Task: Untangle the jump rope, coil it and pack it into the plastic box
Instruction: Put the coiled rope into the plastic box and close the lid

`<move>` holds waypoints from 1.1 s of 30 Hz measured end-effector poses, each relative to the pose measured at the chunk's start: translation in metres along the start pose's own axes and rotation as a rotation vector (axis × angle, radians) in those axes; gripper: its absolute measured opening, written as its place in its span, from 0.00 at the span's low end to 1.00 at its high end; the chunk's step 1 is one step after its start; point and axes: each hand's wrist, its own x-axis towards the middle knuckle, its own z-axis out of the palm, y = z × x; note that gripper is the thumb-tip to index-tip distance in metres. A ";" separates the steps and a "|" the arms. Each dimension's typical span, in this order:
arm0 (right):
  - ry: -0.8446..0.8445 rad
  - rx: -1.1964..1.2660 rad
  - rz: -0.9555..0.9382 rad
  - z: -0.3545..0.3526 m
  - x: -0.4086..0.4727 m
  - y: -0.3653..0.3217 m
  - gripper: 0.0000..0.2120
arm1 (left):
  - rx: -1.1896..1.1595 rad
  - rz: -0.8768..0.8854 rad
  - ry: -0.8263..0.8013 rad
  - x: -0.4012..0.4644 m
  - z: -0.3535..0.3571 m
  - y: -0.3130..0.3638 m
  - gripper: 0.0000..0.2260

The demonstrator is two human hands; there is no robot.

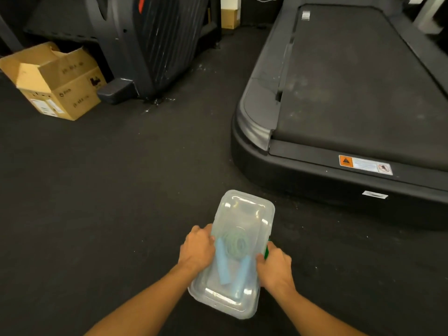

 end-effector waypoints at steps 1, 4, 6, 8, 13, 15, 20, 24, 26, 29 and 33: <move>0.000 -0.009 0.002 0.000 0.000 0.001 0.14 | 0.005 0.002 0.003 -0.001 0.001 -0.001 0.13; -0.001 -0.006 -0.001 -0.001 0.002 0.002 0.13 | -0.025 -0.006 0.004 -0.002 0.001 -0.002 0.12; -0.002 -0.009 0.013 -0.004 0.006 0.002 0.13 | -0.033 -0.007 0.008 0.002 0.000 -0.003 0.11; -0.026 -0.001 0.026 -0.006 0.009 0.000 0.12 | -0.061 -0.045 -0.017 0.004 -0.005 -0.004 0.10; -0.052 -0.004 0.087 -0.008 0.014 -0.008 0.08 | -0.183 -0.115 -0.036 0.012 -0.011 -0.008 0.07; -0.049 -0.011 0.121 -0.009 0.016 -0.010 0.08 | -0.168 -0.116 -0.040 0.015 -0.009 -0.009 0.05; -0.043 0.093 0.213 -0.013 0.018 -0.008 0.11 | -0.197 -0.130 -0.055 0.019 -0.006 -0.010 0.04; -0.028 0.219 0.276 -0.010 0.015 -0.006 0.14 | -0.274 -0.208 -0.076 0.021 -0.006 -0.012 0.07; -0.016 0.244 0.292 -0.010 0.016 -0.008 0.16 | -0.297 -0.276 -0.128 0.020 -0.008 -0.009 0.13; -0.023 0.211 0.322 -0.013 0.016 -0.010 0.26 | -0.246 -0.284 -0.192 0.022 -0.010 -0.005 0.22; -0.021 0.125 0.322 -0.014 0.018 -0.015 0.32 | -0.163 -0.153 -0.216 0.028 -0.011 0.001 0.29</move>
